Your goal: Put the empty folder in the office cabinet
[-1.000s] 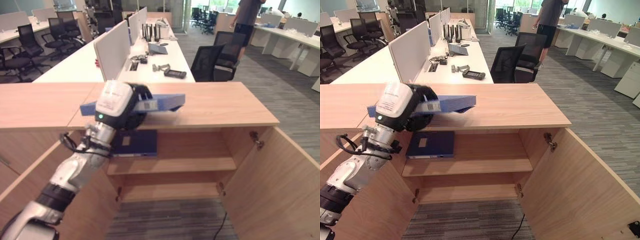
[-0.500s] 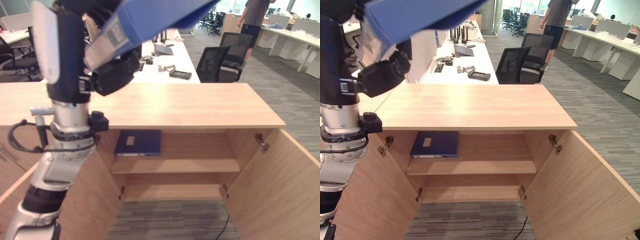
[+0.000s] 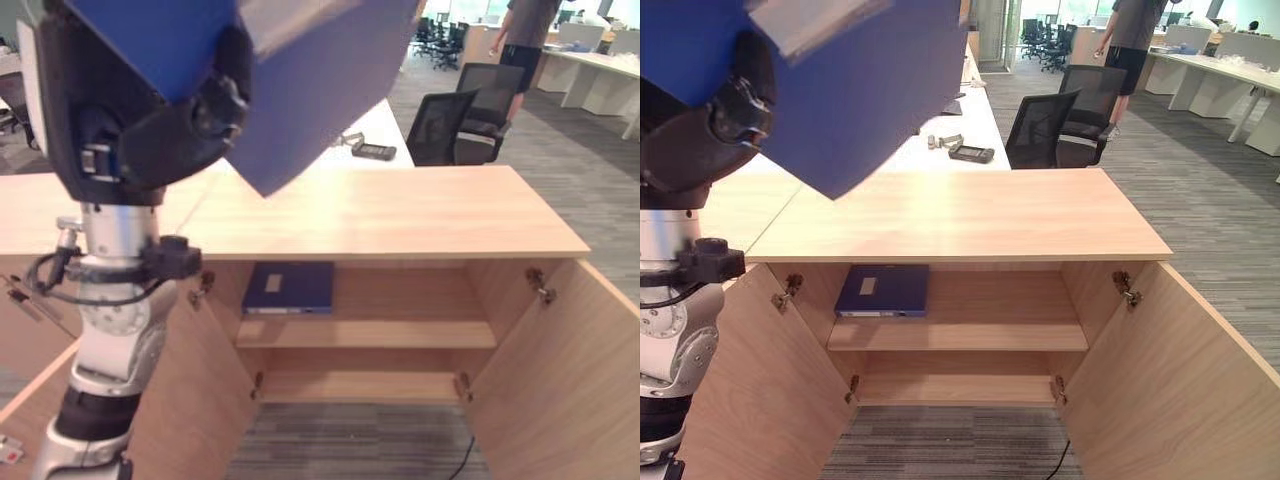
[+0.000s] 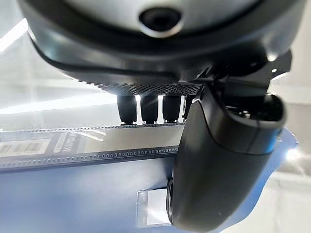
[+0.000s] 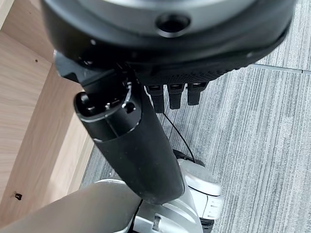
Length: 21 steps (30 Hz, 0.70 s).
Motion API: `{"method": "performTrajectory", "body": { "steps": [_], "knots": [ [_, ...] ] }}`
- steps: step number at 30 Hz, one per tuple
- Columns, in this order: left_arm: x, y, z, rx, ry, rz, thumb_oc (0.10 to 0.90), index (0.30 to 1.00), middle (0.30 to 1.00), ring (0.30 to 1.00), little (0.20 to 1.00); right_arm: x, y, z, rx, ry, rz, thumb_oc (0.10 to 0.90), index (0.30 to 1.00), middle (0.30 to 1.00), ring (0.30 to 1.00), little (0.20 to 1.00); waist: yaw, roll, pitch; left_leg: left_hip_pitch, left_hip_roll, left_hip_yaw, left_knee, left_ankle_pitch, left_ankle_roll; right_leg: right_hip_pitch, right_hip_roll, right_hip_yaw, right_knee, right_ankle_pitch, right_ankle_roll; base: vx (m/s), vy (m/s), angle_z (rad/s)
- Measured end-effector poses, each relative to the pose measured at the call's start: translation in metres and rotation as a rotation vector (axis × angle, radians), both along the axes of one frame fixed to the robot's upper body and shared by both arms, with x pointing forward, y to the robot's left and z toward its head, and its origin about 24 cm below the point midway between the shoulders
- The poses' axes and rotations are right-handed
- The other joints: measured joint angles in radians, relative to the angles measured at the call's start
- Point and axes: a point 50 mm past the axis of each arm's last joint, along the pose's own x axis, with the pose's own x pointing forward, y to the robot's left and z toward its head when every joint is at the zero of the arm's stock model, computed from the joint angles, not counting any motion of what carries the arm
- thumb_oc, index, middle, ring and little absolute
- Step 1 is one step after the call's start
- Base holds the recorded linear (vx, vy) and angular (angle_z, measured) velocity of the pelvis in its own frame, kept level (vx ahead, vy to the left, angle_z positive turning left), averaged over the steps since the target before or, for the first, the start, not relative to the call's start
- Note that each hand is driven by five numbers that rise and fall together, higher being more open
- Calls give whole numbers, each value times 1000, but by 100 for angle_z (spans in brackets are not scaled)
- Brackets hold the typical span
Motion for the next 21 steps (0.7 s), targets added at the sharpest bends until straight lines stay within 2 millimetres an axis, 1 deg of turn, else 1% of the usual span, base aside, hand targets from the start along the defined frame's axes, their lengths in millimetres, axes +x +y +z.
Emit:
{"method": "performTrajectory", "body": {
  "steps": [2,3,4,5,7,9,12,14,16,17,18,20,21],
  "knots": [
    [3,5,-9,-10,58,-20,400,300,300,300,300,-1,-1,0,-1,4,0,800,900,900,900,900,6,2,0,0,0,-1,0,2,2,0,0,-1,0,0,0,0,0,0],
    [4,14,-20,1,147,-38,400,300,300,300,300,-1,-1,0,-1,6,2,800,900,900,900,900,13,4,0,1,1,0,0,0,1,0,1,-1,0,-1,0,0,0,0],
    [7,18,-30,16,220,-45,400,300,300,300,300,-3,-1,0,-4,13,9,800,900,900,900,900,17,5,0,1,1,-2,0,-3,-4,1,1,-3,0,-2,0,0,0,0],
    [8,20,-35,17,254,-46,400,300,300,300,300,-3,-2,0,-7,15,20,800,900,900,900,900,20,5,0,1,1,-2,0,-3,-4,1,0,-3,0,-2,0,17,9,5],
    [9,31,-58,11,400,-64,400,300,300,300,300,-1,-1,0,-5,19,37,800,900,900,900,900,24,5,0,2,-1,-7,0,1,0,2,-1,-5,0,-1,-1,-4,7,5],
    [8,39,-70,28,491,-72,400,300,300,300,300,-2,-2,-1,-2,29,36,800,900,900,900,900,24,2,0,2,-1,-10,0,4,5,4,-1,-6,0,-1,0,-20,13,5],
    [7,45,-73,77,580,-140,400,300,300,300,300,-2,-1,-1,2,39,72,800,900,900,900,900,27,-1,1,2,0,-13,0,4,5,4,0,-7,0,-1,-1,11,2,0],
    [7,43,-74,110,606,-208,400,300,300,300,300,-3,0,-1,3,51,96,800,900,900,900,900,33,-1,1,4,-1,-13,0,2,2,10,-1,-7,0,-4,2,0,0,0],
    [7,42,-73,170,628,-241,400,300,300,300,300,-3,2,-2,7,59,132,800,900,900,900,900,37,-4,1,5,-1,-13,0,3,4,10,0,-7,0,-3,1,0,0,0],
    [7,41,-73,194,637,-254,400,300,300,300,300,-2,2,-2,8,59,135,800,900,900,900,900,39,-4,1,5,-1,-12,0,0,-1,10,-1,-6,0,-5,3,0,0,0],
    [7,38,-75,232,664,-285,400,300,300,300,300,-2,2,-2,11,62,139,800,900,900,900,900,42,-4,1,6,-1,-12,0,-1,-4,11,-1,-6,0,-4,3,0,0,0],
    [8,34,-79,255,691,-317,400,300,300,300,300,-2,2,-2,13,67,145,800,900,900,900,900,45,-5,1,5,-1,-13,0,0,-4,11,-1,-7,0,-3,3,0,0,0],
    [9,28,-86,274,726,-355,400,300,300,300,300,-2,2,-2,14,74,148,800,900,900,900,900,46,-5,1,5,-1,-13,0,0,-5,11,-1,-7,0,-3,3,0,0,0]
  ]
}}
